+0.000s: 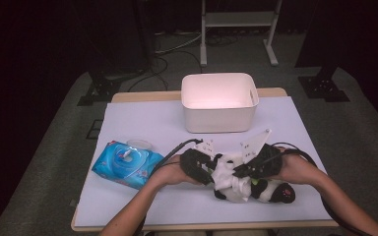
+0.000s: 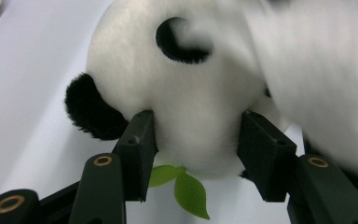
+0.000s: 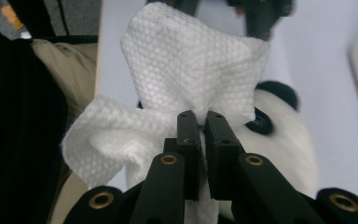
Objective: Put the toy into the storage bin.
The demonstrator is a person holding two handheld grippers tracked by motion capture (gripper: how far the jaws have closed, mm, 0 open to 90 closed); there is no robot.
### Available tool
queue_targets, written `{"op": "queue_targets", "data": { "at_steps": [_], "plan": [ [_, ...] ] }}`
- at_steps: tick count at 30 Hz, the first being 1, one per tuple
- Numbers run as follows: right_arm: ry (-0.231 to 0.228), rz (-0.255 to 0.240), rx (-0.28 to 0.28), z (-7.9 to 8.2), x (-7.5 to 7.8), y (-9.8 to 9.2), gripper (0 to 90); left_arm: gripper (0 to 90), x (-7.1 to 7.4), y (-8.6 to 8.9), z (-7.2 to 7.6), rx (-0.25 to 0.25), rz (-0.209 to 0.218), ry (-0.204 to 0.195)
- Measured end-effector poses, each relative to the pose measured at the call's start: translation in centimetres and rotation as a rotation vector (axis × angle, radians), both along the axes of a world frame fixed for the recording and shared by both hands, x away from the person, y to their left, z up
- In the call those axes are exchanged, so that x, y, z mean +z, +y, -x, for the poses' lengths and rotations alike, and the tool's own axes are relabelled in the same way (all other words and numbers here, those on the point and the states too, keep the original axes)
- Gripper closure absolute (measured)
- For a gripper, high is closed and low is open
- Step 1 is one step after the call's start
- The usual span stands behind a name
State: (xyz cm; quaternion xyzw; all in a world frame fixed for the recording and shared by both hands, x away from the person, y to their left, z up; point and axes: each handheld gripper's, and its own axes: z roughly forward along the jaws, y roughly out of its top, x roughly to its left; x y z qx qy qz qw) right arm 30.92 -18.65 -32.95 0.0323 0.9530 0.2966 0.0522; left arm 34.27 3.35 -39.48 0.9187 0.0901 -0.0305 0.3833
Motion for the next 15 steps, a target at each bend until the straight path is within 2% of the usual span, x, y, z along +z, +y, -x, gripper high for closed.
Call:
{"op": "queue_targets", "data": {
  "at_steps": [6, 13, 15],
  "plan": [
    [-0.005, -0.006, -0.072, -1.5, 0.3, -1.9, 84.3, 47.1, 0.1, 0.0, 0.1, -0.007, -0.011, -0.005],
    [0.048, -0.019, -0.123, -2.4, -0.9, -3.7, 84.3, 45.5, 0.3, 0.1, 0.0, -0.006, -0.009, 0.005],
    [0.062, -0.019, -0.128, -2.4, -1.2, -4.0, 84.3, 44.9, 0.3, 0.1, 0.0, -0.012, -0.023, 0.005]
  ]
}}
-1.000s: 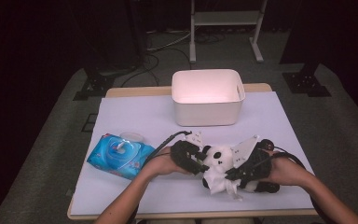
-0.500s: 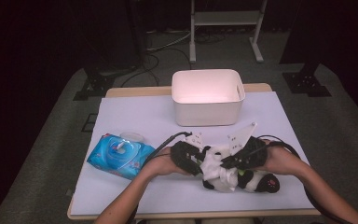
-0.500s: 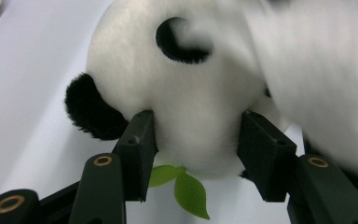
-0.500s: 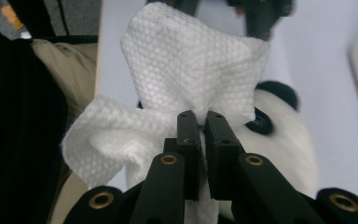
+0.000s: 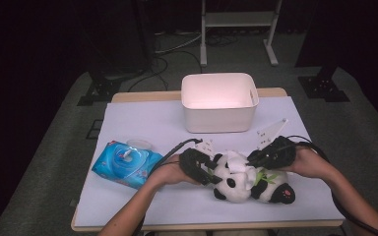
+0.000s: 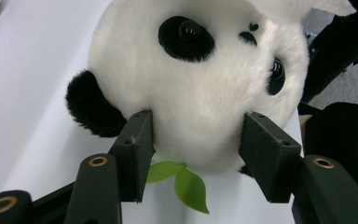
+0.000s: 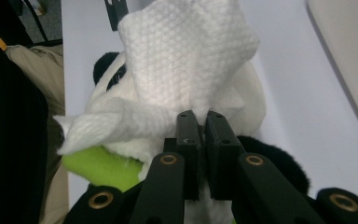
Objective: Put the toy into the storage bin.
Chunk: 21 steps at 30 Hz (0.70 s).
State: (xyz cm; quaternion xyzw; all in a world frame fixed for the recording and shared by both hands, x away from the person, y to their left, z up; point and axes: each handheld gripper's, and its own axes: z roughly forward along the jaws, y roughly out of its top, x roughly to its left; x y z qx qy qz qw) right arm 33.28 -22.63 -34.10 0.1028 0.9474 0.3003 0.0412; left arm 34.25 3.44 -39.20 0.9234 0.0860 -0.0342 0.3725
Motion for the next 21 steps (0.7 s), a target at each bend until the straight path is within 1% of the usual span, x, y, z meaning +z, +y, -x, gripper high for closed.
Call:
{"op": "queue_targets", "data": {
  "at_steps": [1, 2, 5, 7, 12, 13, 16, 20, 21],
  "plan": [
    [0.011, 0.002, -0.006, 0.0, -0.1, -0.2, 84.3, 45.0, 0.0, 0.0, 0.0, -0.004, -0.012, -0.006],
    [0.012, 0.005, -0.007, 0.0, -0.1, -0.3, 84.3, 45.0, 0.0, 0.0, 0.1, -0.004, -0.016, -0.009],
    [0.025, -0.003, -0.012, 0.0, -0.3, -0.6, 84.3, 44.4, 0.0, 0.0, 0.1, -0.003, -0.011, -0.003],
    [0.022, 0.002, -0.008, 0.1, -0.3, -0.4, 84.3, 42.9, 0.1, 0.1, 0.0, -0.005, -0.011, 0.000],
    [0.027, 0.017, 0.023, 0.7, -0.5, 0.2, 84.3, 39.6, 0.7, 0.1, -0.1, -0.005, 0.011, 0.009],
    [0.026, 0.028, 0.031, 0.9, -0.5, 0.4, 84.3, 39.3, 0.9, 0.0, -0.1, -0.009, -0.001, 0.001],
    [0.021, 0.051, 0.042, 1.2, -0.4, 0.7, 84.3, 39.1, 1.3, -0.4, -0.1, -0.017, 0.003, -0.003],
    [0.027, 0.056, 0.063, 1.5, -0.3, 0.8, 84.1, 39.8, 1.8, -0.8, -0.1, -0.032, 0.023, 0.000],
    [0.030, 0.058, 0.066, 1.5, -0.3, 0.9, 84.1, 40.2, 1.8, -1.0, -0.1, -0.037, 0.013, 0.001]
  ]
}}
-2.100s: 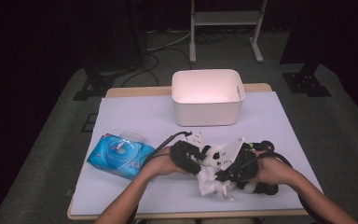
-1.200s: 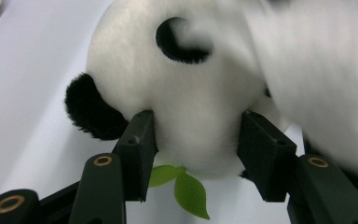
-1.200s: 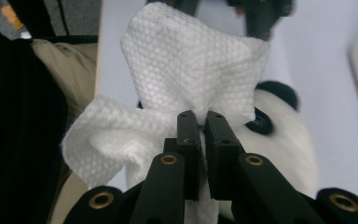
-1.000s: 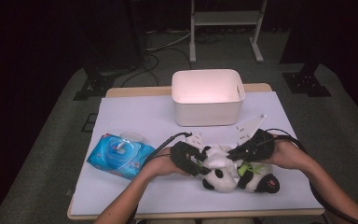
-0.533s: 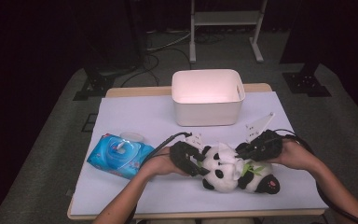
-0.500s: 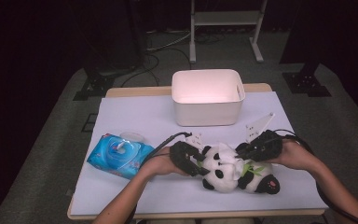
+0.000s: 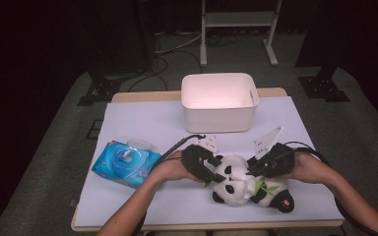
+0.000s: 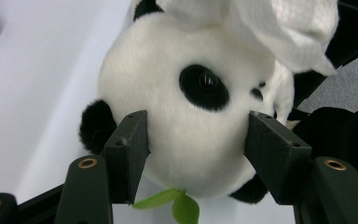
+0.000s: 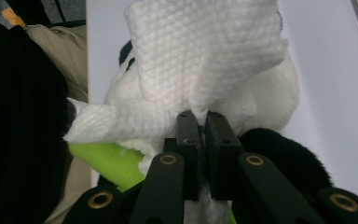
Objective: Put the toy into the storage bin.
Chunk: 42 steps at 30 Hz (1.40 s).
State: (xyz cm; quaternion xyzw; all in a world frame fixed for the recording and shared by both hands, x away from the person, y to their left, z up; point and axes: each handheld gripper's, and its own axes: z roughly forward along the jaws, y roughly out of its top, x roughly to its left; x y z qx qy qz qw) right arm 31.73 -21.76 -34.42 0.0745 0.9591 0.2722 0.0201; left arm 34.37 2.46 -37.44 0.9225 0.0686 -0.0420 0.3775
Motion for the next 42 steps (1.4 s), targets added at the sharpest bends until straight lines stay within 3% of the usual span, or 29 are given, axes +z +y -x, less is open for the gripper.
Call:
{"op": "queue_targets", "data": {
  "at_steps": [4, 8, 12, 18, 29, 34, 39, 42],
  "plan": [
    [-0.005, 0.004, 0.002, -0.2, 0.4, 0.2, 84.2, 42.2, -0.3, -0.3, 0.2, 0.003, -0.005, -0.005],
    [-0.005, -0.058, -0.011, -1.1, 1.2, 0.5, 84.2, 42.6, -0.3, -0.4, 0.5, -0.006, 0.002, -0.011],
    [-0.011, -0.025, 0.007, -2.0, 1.5, 2.4, 84.2, 42.6, -0.3, -0.4, 0.8, -0.011, -0.009, -0.025],
    [-0.005, -0.027, 0.014, -2.8, 1.4, 3.7, 84.2, 41.9, -0.5, -0.1, 1.1, -0.019, 0.011, -0.024],
    [0.018, 0.007, -0.038, -2.4, 1.0, 0.7, 84.2, 40.9, -0.4, -0.1, 1.1, -0.013, 0.009, -0.023],
    [0.019, 0.007, -0.031, -1.8, 0.7, 0.4, 84.2, 29.7, 0.0, 0.1, 0.9, 0.012, -0.012, -0.012],
    [0.019, 0.008, -0.016, -1.2, 0.7, 0.6, 84.2, 25.7, 0.1, 0.3, 0.5, 0.042, 0.001, -0.004],
    [0.013, 0.012, -0.007, -0.8, 0.6, 0.7, 84.2, 25.6, 0.1, 0.0, 0.6, 0.025, 0.001, -0.009]
  ]
}}
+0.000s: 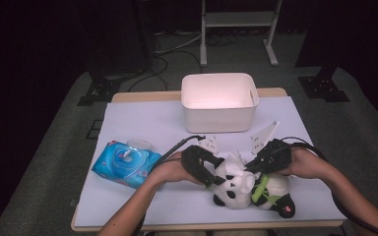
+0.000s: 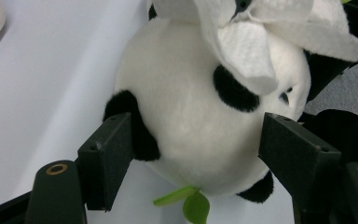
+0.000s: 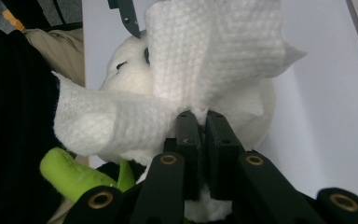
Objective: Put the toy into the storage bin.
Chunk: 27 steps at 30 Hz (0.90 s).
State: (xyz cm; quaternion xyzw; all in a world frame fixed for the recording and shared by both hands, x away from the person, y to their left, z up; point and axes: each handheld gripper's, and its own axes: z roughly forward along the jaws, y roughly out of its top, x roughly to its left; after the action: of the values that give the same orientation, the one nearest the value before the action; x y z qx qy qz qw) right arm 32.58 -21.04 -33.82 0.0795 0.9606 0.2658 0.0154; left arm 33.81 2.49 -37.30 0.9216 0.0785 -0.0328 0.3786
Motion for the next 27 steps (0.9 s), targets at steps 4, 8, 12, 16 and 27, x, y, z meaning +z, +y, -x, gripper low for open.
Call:
{"op": "queue_targets", "data": {
  "at_steps": [4, 8, 12, 16, 27],
  "plan": [
    [-0.005, 0.004, 0.005, 0.3, 0.0, 0.1, 84.3, 25.6, 0.0, -0.3, 0.2, -0.027, -0.011, -0.006],
    [-0.025, 0.031, 0.024, 0.5, 0.3, 0.6, 84.2, 32.0, -0.3, -0.5, 0.3, -0.052, -0.016, -0.008],
    [-0.043, 0.048, 0.040, 0.2, 0.7, 1.2, 84.2, 34.6, -0.3, -0.5, 0.3, -0.055, -0.026, -0.010],
    [-0.045, 0.002, 0.035, -0.4, 1.3, 1.8, 84.2, 34.7, -0.2, -0.6, 0.4, -0.067, -0.032, -0.021],
    [-0.015, 0.034, 0.027, 0.4, 0.6, 0.6, 84.3, 29.5, 0.5, 0.1, 0.2, -0.052, -0.003, -0.001]
  ]
}}
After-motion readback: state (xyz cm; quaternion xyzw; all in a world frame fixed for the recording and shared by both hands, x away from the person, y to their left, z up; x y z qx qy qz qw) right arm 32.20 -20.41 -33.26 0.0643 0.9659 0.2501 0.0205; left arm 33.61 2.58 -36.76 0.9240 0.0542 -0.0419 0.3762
